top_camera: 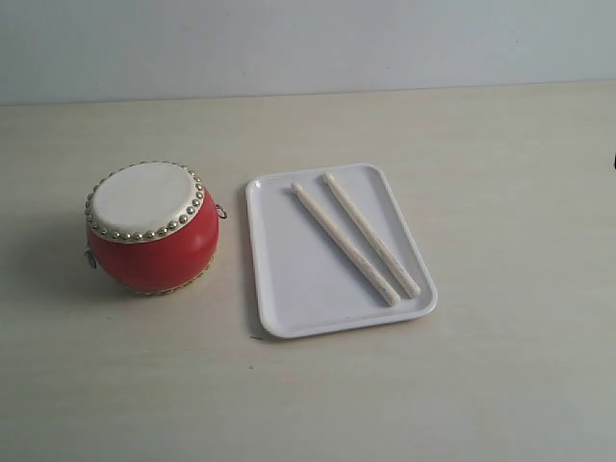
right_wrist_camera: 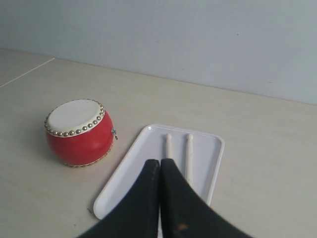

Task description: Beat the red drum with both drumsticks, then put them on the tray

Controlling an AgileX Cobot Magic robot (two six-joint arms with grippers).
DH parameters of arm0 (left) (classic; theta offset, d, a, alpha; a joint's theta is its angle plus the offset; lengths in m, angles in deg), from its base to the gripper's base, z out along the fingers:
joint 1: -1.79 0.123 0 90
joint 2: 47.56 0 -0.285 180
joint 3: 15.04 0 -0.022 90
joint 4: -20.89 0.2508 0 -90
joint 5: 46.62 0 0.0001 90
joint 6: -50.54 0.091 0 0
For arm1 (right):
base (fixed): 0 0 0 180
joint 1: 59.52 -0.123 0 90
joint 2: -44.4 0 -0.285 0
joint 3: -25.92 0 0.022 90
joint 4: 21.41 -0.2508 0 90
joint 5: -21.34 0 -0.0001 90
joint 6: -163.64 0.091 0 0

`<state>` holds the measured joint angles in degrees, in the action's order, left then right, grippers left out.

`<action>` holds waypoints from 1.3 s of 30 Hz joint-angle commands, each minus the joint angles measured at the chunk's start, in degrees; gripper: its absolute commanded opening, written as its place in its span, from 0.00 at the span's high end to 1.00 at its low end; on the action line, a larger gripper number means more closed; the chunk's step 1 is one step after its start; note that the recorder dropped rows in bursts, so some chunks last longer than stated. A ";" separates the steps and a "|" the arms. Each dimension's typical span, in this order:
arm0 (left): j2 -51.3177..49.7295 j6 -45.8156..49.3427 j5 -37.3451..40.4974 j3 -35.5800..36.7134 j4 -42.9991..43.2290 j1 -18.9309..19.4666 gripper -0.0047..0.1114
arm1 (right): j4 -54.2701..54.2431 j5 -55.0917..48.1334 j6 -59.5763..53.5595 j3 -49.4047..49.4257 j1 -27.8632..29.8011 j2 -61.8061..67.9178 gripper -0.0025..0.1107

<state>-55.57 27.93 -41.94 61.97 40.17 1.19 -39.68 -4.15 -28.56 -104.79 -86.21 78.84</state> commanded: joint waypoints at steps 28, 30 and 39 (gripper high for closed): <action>0.22 0.08 0.27 0.20 0.01 0.18 0.96 | -2.13 23.04 -3.84 27.93 22.84 -26.66 0.98; 0.22 0.08 0.27 0.20 0.01 0.18 0.96 | -2.13 22.53 -4.25 27.93 22.84 -26.66 0.98; 0.22 0.08 0.27 0.20 0.01 0.18 0.96 | 4.68 19.86 1.11 27.93 22.84 -26.66 0.98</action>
<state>-55.57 27.93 -41.94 61.97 40.17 1.19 -40.63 17.30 -31.58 -77.10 -63.75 52.55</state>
